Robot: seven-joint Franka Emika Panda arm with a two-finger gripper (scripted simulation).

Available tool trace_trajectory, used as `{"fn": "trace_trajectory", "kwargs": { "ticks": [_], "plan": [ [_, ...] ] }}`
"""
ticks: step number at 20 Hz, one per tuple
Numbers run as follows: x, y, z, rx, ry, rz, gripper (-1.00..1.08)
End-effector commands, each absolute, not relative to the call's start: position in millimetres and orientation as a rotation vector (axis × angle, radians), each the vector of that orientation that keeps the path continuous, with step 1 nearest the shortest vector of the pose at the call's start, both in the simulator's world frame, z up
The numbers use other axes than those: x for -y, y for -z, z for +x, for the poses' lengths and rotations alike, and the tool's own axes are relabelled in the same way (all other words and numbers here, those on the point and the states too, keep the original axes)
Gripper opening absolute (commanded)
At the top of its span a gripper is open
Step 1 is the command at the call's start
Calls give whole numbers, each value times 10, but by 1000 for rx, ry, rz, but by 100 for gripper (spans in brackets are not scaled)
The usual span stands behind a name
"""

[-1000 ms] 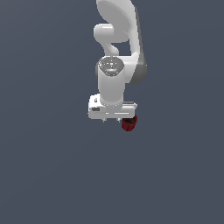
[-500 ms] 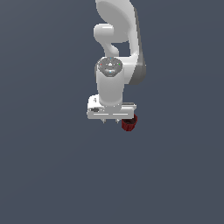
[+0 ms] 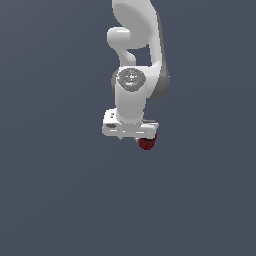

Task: Pick up the object and move it to a goal position.

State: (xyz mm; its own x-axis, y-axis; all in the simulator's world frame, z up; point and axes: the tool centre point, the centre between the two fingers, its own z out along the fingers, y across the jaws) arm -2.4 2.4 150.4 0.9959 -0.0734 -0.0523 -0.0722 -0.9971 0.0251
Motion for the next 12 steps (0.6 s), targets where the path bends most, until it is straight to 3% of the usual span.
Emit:
{"fn": "trace_trajectory", "kwargs": {
  "ticks": [1, 12],
  "plan": [
    [-59, -1483, -27, 164, 95, 3103, 28],
    [-254, -1368, -48, 465, 150, 3003, 28]
  ]
}}
